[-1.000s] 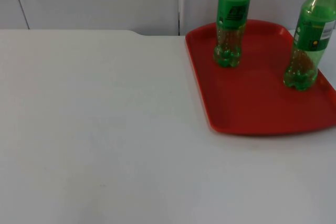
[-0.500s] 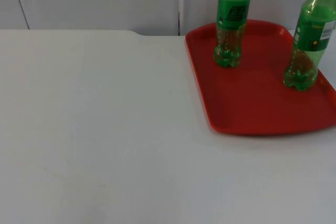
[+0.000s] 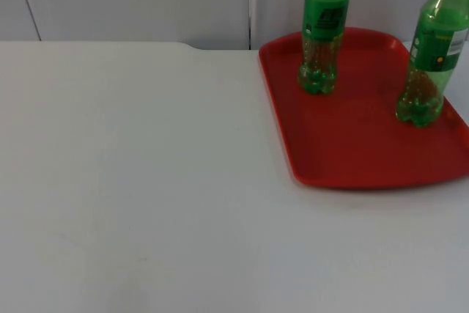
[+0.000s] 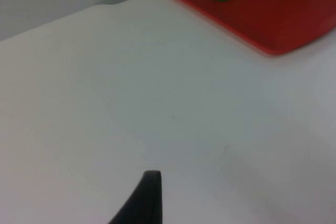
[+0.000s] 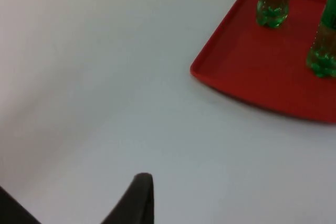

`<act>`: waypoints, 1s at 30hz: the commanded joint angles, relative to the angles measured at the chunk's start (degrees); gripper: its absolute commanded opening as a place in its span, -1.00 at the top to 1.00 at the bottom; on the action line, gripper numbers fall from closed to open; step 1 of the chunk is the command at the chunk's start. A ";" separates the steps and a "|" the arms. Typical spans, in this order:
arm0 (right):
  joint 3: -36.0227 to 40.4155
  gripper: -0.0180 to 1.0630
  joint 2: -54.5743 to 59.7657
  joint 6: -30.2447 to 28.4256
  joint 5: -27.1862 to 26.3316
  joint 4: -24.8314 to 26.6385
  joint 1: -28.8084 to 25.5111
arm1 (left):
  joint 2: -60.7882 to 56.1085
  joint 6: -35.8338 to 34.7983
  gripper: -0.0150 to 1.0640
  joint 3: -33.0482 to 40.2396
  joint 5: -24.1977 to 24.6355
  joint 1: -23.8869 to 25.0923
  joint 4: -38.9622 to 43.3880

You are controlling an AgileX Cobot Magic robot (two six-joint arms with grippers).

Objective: Place the bottle upright on the tray.

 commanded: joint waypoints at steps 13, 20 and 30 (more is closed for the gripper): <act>0.17 -0.98 -0.16 -1.48 -0.11 0.37 0.17 | -0.20 -0.64 -0.98 0.38 0.18 -0.21 -0.67; 0.17 -0.98 -0.16 -1.48 -0.11 0.37 0.17 | -0.20 -0.76 -0.98 0.38 0.18 -0.21 -0.78; 0.17 -0.98 -0.16 -1.48 -0.21 0.37 0.17 | -0.20 -0.87 -0.98 0.38 0.18 -0.21 -0.58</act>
